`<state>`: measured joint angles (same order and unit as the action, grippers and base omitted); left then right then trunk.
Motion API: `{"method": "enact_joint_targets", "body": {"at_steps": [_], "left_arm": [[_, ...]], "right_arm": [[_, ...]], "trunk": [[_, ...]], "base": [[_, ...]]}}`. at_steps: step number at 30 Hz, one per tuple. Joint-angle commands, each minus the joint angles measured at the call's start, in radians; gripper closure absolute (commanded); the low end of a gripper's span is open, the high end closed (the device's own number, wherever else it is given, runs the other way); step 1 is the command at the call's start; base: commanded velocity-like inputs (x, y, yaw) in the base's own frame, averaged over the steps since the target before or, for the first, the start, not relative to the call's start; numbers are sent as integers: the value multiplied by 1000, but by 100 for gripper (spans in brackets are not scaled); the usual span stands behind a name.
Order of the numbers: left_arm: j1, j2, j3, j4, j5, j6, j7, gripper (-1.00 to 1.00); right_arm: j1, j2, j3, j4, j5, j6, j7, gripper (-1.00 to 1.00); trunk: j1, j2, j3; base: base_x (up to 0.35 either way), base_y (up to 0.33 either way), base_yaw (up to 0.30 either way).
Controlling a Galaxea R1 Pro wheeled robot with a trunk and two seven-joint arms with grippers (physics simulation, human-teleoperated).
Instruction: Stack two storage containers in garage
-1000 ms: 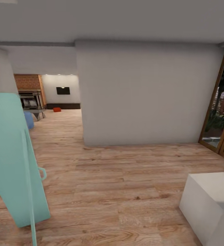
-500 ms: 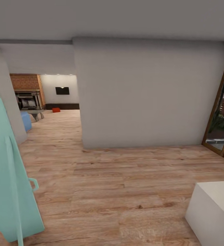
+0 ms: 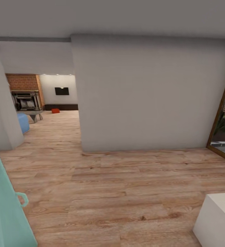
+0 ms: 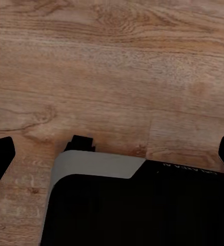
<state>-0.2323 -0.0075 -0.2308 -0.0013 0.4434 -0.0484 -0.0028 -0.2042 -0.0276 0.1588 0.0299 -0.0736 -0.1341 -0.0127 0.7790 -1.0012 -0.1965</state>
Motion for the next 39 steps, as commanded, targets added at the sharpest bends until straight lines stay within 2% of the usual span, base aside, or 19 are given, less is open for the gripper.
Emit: {"method": "enact_joint_targets", "body": {"at_steps": [1,15,39], "left_arm": [[-1,0,-8,1,9,-4,0,-100],[-1,3,-9,1,9,-4,0,-100],[-1,3,-9,1,9,-2,0,-100]], "right_arm": [[3,1,8,3,-8,-3,0,-100],[23,-12,10,2,-5,-2,-4,-100],[23,-13,13,1,-2,-4,-13,-100]], "trunk": [[1,-1,-1],[1,-1,-1],[1,-1,-1]], "base": [[321,0,0],[321,0,0],[321,0,0]]}}
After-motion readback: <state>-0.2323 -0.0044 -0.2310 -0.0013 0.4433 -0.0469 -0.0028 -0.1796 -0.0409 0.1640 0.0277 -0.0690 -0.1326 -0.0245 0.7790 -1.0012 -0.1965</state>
